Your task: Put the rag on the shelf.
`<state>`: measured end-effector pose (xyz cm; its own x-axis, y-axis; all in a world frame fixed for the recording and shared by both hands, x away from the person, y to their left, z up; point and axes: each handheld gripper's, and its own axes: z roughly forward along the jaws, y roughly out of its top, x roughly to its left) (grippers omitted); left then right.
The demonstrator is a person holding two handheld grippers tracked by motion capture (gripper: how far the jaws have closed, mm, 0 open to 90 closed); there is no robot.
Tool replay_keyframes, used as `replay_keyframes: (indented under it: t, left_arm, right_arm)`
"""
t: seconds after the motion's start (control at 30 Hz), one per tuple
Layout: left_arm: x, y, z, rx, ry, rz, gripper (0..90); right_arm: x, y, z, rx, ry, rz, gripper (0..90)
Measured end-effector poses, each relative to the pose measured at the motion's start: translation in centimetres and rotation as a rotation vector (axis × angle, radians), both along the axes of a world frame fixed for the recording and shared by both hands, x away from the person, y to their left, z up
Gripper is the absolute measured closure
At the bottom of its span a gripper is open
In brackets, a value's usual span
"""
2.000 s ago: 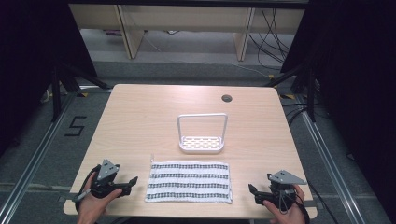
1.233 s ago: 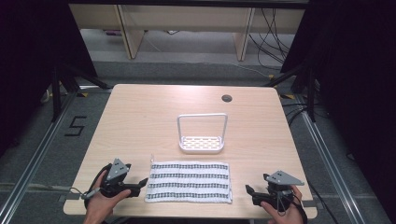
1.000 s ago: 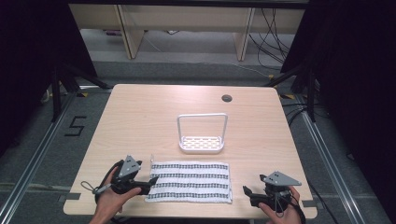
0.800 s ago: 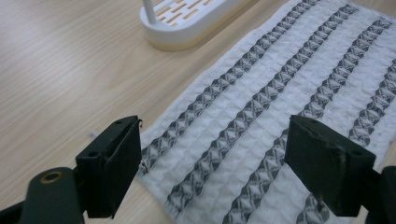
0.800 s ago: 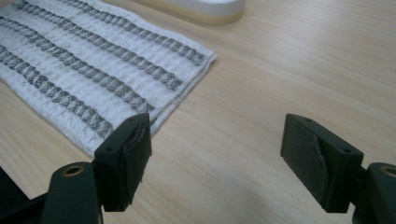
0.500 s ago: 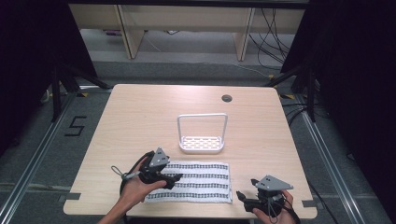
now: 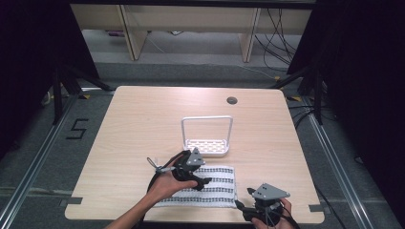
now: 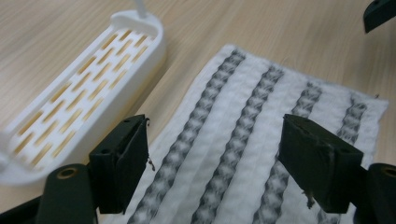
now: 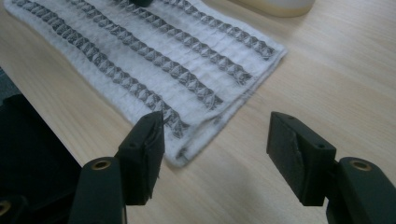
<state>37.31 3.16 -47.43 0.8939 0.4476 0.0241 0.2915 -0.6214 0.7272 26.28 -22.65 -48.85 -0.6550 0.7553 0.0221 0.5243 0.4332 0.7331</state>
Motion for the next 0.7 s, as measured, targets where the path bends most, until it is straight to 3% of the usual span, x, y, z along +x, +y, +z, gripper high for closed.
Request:
replay_keyframes:
  t: [0.03, 0.1, 0.13, 0.23, 0.37, 0.43, 0.47, 0.53, 0.6, 0.7]
  left_arm:
    - [0.1, -0.5, 0.0, 0.01, 0.004, -0.012, 24.4]
    - [0.5, -1.4, -0.1, 0.043, 0.013, -0.044, 24.3]
    - [0.6, -1.9, -0.2, 0.047, 0.018, -0.05, 24.1]
    - [1.1, -3.1, -0.6, 0.05, 0.036, -0.068, 25.5]
    - [2.0, -4.4, -0.7, 0.073, 0.018, -0.083, 30.1]
    - [2.4, -5.0, -0.7, 0.059, 0.022, -0.077, 33.6]
    - [2.6, -5.2, -0.6, 0.077, 0.016, -0.093, 34.4]
    - [2.9, -5.9, -0.7, 0.061, 0.023, -0.087, 36.3]
    - [3.2, -6.3, -0.7, 0.089, 0.017, -0.109, 37.5]
    - [3.5, -7.0, -0.8, 0.094, 0.023, -0.12, 38.7]
  right_arm:
    - [0.1, 0.1, -0.1, -0.009, -0.016, 0.012, 39.4]
    - [0.0, 0.4, -0.3, -0.008, 0.0, 0.015, 40.4]
    - [0.1, 0.5, -0.4, 0.0, 0.005, 0.034, 41.0]
    - [0.0, 0.8, -0.4, -0.014, 0.021, 0.017, 42.2]
    - [-0.1, 1.0, -0.5, -0.019, 0.031, 0.019, 43.3]
    - [0.1, 0.9, -0.7, -0.029, 0.023, 0.03, 43.4]
    - [0.1, 0.9, -0.8, -0.023, 0.027, 0.027, 43.6]
    - [0.1, 0.9, -0.8, -0.027, 0.027, 0.026, 43.7]
    - [0.2, 1.0, -0.8, -0.03, 0.022, 0.032, 43.9]
    - [0.1, 1.1, -0.8, -0.03, 0.035, 0.034, 44.2]
